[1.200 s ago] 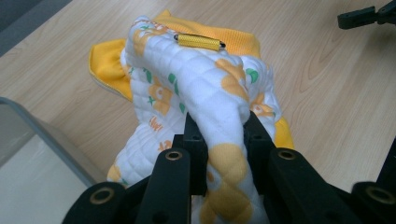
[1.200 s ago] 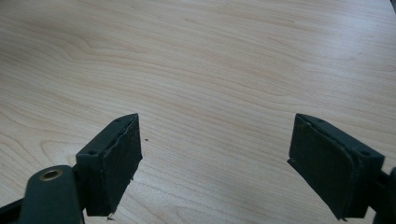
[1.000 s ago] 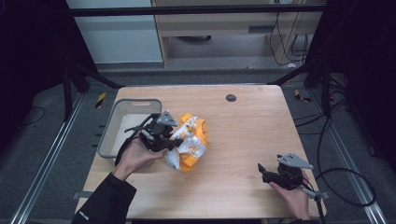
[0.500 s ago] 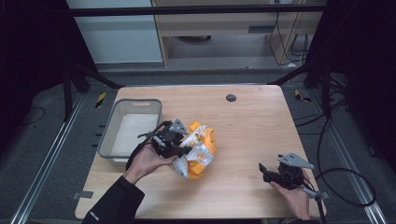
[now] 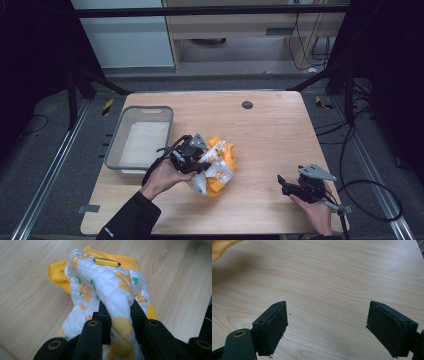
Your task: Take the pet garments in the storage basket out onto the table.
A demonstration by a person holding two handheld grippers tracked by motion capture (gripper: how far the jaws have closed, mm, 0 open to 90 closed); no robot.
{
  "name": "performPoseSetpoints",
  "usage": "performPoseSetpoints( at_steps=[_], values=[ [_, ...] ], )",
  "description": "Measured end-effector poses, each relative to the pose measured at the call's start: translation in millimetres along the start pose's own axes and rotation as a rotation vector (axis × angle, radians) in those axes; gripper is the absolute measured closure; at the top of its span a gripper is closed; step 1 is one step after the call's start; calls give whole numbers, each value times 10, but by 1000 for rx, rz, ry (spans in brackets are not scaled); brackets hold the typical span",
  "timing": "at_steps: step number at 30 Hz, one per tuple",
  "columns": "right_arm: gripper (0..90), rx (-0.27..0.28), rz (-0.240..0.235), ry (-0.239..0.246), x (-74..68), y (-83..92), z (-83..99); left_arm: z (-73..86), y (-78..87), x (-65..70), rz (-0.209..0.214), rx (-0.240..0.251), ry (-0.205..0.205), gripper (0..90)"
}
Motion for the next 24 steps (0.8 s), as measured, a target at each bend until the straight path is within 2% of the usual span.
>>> performPoseSetpoints(
  at_steps=[9,14,17,24],
  values=[
    [165,-5,3,6,0,-1,7,58,-195,86,28,-18,-6,759],
    [165,-6,3,6,-1,-2,10,78,-265,118,33,-27,-10,758],
    [166,-5,3,5,-1,1,9,107,-326,153,36,-27,-31,757],
    [165,-7,2,6,-1,-2,14,151,-428,158,35,-47,-35,750]
  ],
)
Point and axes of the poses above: each handheld gripper's, and its own axes: y roughly backward along the jaws, z roughly out of its underside, x roughly to its right, the point moved 10 cm from there along -y, roughly forward along the jaws, and after that the axes turned 14 degrees about y, right-handed, at the moved point
